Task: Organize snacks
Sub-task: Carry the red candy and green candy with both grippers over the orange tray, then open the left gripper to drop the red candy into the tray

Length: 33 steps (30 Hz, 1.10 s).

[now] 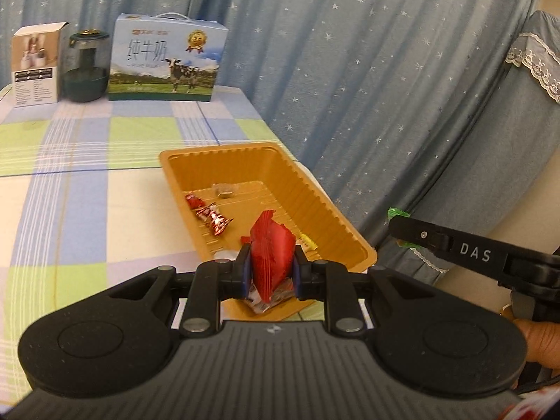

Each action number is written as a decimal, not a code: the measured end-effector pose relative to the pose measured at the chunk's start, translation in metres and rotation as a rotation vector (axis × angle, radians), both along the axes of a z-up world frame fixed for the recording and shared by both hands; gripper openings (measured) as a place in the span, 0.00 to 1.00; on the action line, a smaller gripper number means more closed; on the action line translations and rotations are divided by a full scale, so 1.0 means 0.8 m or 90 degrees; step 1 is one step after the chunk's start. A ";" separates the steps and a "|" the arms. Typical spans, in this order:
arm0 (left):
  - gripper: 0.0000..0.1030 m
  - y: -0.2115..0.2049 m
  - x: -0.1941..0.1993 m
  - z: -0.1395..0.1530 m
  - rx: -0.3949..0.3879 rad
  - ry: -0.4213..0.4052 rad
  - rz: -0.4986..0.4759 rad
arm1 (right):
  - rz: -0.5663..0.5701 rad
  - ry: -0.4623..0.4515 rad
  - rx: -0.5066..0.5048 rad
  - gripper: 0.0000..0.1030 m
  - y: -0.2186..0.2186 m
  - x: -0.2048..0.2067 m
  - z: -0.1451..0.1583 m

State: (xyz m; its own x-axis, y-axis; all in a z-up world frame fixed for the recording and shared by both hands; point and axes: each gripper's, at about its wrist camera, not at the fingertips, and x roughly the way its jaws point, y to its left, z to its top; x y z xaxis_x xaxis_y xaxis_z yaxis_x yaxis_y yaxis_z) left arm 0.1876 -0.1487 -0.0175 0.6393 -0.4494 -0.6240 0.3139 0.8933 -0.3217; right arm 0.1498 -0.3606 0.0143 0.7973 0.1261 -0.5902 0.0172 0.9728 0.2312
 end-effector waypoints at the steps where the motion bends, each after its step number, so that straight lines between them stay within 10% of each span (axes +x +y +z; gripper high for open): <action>1: 0.19 -0.003 0.004 0.000 0.001 0.000 -0.001 | 0.001 0.001 -0.004 0.20 -0.001 0.004 -0.001; 33: 0.19 -0.035 0.125 -0.032 0.041 0.018 -0.004 | 0.062 0.055 -0.044 0.20 -0.005 0.142 -0.061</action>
State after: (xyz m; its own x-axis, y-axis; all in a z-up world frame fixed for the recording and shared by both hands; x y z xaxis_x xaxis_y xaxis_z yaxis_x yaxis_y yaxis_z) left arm 0.2874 -0.1766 -0.0431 0.6180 -0.4116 -0.6698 0.3114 0.9105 -0.2721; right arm 0.2631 -0.3645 -0.0348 0.7292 0.1577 -0.6659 -0.0616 0.9843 0.1656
